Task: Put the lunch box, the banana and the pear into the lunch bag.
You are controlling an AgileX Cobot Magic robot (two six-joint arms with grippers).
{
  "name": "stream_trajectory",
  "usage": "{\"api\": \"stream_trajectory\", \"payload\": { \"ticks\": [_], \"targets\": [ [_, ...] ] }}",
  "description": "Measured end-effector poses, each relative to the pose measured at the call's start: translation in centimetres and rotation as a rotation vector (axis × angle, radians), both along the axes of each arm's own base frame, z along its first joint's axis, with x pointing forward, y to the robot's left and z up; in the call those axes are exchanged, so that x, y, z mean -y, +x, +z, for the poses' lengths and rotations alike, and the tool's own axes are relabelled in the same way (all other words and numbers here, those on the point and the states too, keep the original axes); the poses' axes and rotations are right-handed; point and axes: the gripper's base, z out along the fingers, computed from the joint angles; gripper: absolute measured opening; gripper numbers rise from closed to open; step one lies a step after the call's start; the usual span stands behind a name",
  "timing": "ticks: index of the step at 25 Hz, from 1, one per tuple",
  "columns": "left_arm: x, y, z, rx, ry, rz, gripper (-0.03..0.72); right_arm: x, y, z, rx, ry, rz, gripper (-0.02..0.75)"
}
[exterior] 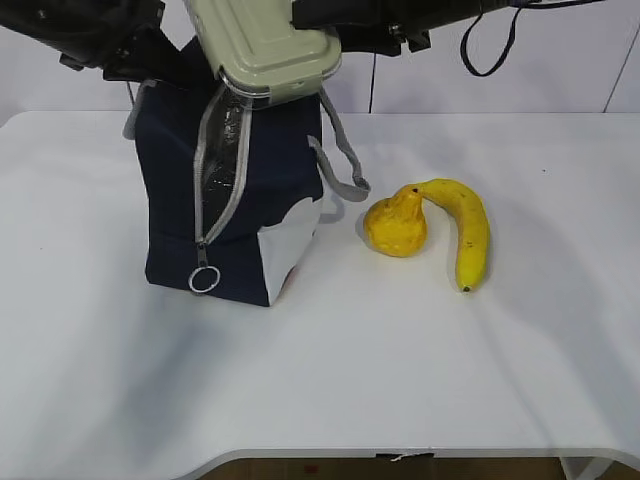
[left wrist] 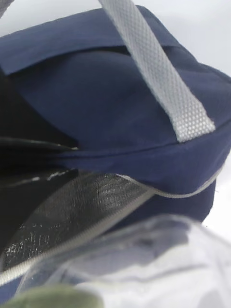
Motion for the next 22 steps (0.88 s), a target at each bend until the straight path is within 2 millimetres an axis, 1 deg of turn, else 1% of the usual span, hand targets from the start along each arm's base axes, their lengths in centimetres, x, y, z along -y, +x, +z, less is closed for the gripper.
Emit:
{"api": "stream_trajectory", "payload": {
  "ticks": [7, 10, 14, 22],
  "targets": [
    [0.1, 0.0, 0.1, -0.003, -0.017, 0.002, 0.047, 0.0, 0.4, -0.7, -0.008, -0.009, -0.013, 0.358],
    [0.1, 0.0, 0.1, -0.003, -0.019, 0.001, 0.047, 0.0, 0.8, -1.4, -0.024, -0.01, -0.017, 0.358],
    [0.0, 0.0, 0.1, -0.001, -0.018, 0.001, 0.047, 0.0, 1.2, -2.7, -0.044, -0.043, -0.016, 0.358],
    [0.1, 0.1, 0.5, 0.017, -0.035, -0.008, 0.047, 0.4, 1.2, -3.9, -0.06, -0.142, -0.016, 0.358]
  ]
}}
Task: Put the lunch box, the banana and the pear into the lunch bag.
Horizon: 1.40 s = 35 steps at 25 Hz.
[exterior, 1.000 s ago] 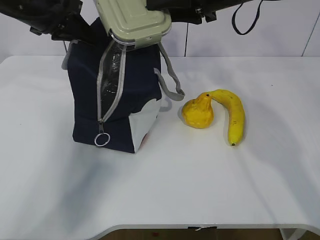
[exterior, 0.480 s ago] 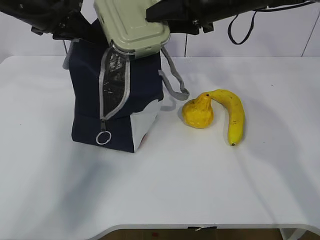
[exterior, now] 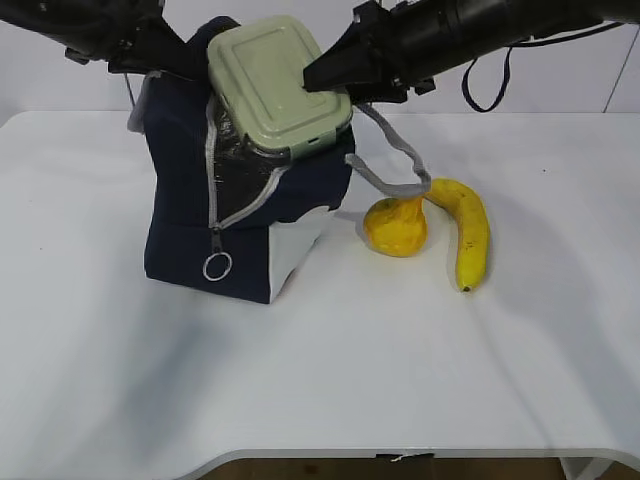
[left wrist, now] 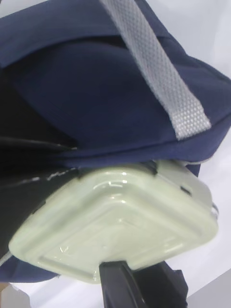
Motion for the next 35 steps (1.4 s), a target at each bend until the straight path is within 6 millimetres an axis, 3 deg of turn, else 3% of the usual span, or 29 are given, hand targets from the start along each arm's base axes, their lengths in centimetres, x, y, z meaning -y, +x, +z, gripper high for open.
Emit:
{"api": "stream_trajectory", "payload": {
  "ticks": [7, 15, 35],
  "targets": [
    [0.0, 0.0, 0.0, 0.004, -0.003, -0.003, 0.047, -0.1, 0.1, -0.7, -0.014, -0.026, 0.003, 0.358],
    [0.0, 0.0, 0.0, 0.009, 0.0, -0.008, 0.047, -2.4, 0.0, -2.7, -0.042, -0.074, 0.046, 0.358],
    [0.1, -0.1, 0.2, 0.017, -0.001, -0.018, 0.047, -4.5, 0.9, -6.8, -0.102, -0.07, 0.017, 0.358]
  ]
}}
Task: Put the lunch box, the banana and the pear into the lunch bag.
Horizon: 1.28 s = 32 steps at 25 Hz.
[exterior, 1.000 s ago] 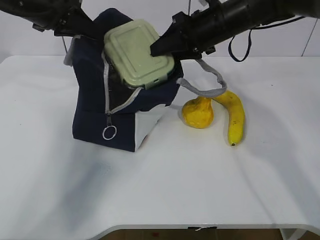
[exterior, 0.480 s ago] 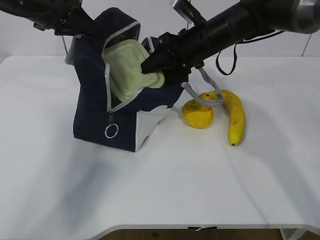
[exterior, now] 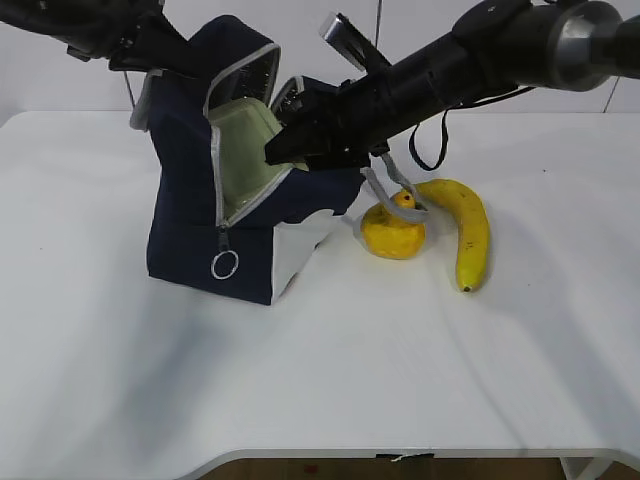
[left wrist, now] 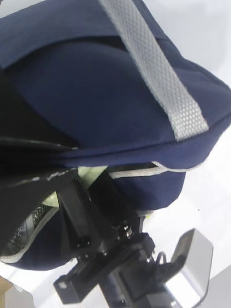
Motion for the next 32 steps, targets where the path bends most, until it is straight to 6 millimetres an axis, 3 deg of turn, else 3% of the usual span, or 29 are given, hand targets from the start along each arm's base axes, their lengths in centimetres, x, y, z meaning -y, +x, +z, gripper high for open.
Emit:
{"api": "stream_trajectory", "payload": {
  "ticks": [32],
  "targets": [
    [0.0, 0.0, 0.0, 0.002, 0.001, -0.004, 0.047, -1.0, 0.7, -5.5, -0.105, -0.022, -0.007, 0.357]
  ]
}}
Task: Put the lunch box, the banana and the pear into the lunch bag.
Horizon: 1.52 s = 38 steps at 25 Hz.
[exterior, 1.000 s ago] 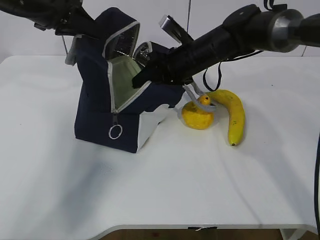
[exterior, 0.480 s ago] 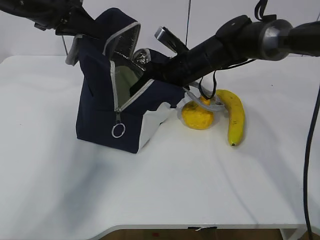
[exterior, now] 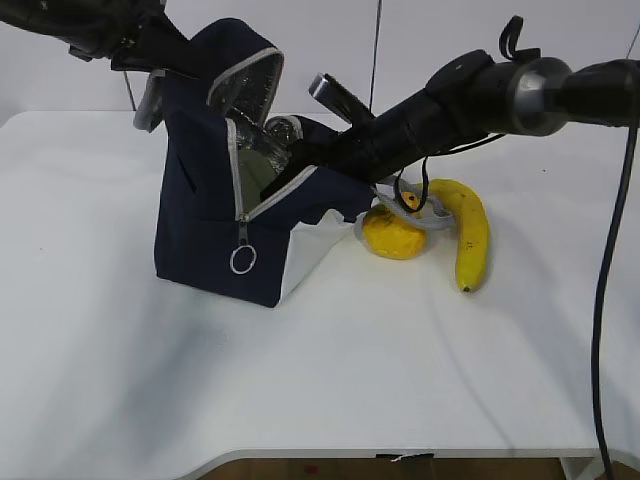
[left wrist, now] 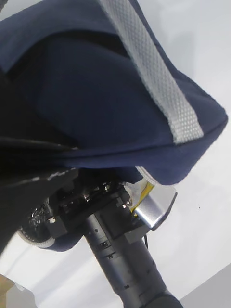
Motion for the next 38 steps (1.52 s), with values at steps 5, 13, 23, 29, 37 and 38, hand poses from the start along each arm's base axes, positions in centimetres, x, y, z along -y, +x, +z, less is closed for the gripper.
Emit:
{"api": "stream_trajectory", "payload": {
  "ticks": [5, 13, 23, 29, 37, 38],
  "targets": [
    [0.0, 0.0, 0.0, 0.0, 0.0, 0.0, 0.047, 0.0, 0.0, 0.0, -0.002, 0.0, 0.002, 0.358],
    [0.0, 0.0, 0.0, -0.002, -0.002, -0.002, 0.047, -0.1, -0.1, 0.0, -0.011, 0.005, 0.01, 0.415],
    [0.1, -0.2, 0.0, 0.0, 0.007, -0.029, 0.047, -0.2, -0.2, 0.2, -0.025, 0.026, 0.031, 0.449],
    [0.1, -0.3, -0.1, 0.006, 0.013, -0.046, 0.047, -0.4, -0.1, 2.8, 0.033, 0.046, 0.058, 0.452],
    [0.1, -0.4, -0.1, 0.013, 0.021, -0.07, 0.047, -0.1, -0.4, 7.0, 0.115, 0.077, 0.072, 0.452],
    [0.1, -0.4, -0.1, 0.014, 0.022, -0.071, 0.047, 0.0, -0.5, 7.3, 0.12, 0.079, 0.074, 0.452]
  ]
}}
